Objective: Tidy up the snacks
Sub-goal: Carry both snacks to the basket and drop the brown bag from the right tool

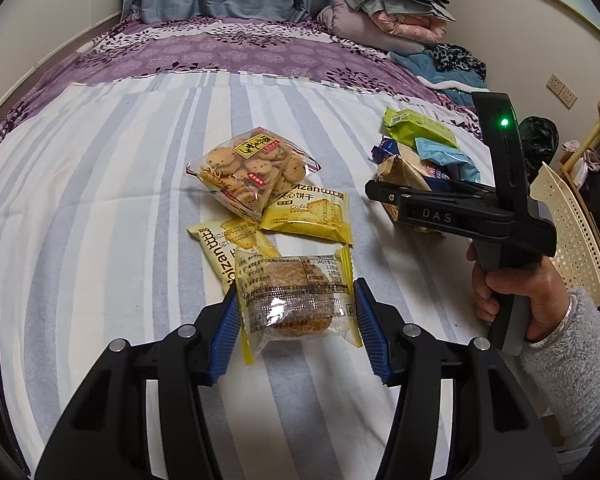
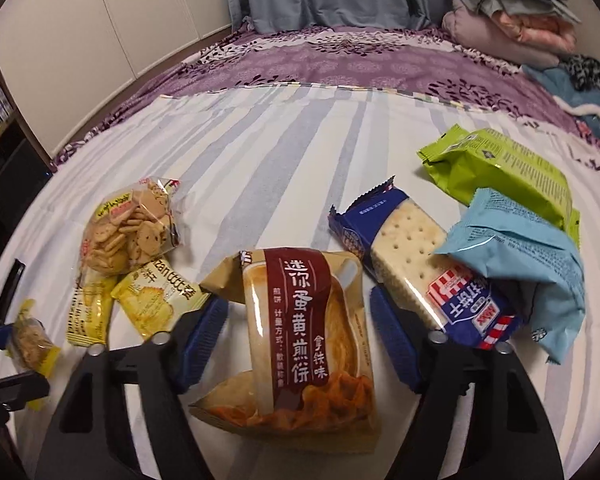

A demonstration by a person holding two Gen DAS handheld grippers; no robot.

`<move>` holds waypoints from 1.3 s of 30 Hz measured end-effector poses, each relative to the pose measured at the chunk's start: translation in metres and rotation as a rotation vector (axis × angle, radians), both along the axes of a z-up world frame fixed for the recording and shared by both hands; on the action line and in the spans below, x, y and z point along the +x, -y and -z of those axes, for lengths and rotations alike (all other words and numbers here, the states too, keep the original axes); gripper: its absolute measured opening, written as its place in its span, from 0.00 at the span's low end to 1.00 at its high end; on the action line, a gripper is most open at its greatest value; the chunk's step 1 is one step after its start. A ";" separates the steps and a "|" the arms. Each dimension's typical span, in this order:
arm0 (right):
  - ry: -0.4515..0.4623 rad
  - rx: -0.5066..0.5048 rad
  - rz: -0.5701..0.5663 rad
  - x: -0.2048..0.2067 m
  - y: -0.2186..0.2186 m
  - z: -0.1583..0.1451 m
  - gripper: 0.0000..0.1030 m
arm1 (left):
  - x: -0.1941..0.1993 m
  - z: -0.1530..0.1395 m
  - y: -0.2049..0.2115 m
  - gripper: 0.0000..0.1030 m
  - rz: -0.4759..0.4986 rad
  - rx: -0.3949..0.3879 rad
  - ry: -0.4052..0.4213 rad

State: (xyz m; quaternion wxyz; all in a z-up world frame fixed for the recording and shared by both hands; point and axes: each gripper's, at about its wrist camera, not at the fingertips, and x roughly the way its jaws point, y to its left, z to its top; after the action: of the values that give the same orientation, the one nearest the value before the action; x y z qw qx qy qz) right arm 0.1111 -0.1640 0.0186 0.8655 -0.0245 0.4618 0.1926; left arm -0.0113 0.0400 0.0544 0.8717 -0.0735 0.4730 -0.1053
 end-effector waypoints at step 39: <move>0.291 0.295 0.396 -0.129 0.202 -0.126 0.45 | -0.007 -0.058 0.105 0.54 0.215 0.078 0.130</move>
State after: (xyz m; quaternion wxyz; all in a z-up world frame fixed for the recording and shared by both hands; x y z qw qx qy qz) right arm -0.0177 -0.3656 0.1444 0.9376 0.1650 0.2955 0.0795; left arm -0.0184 -0.0653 0.1126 0.8864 0.0183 0.4243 -0.1841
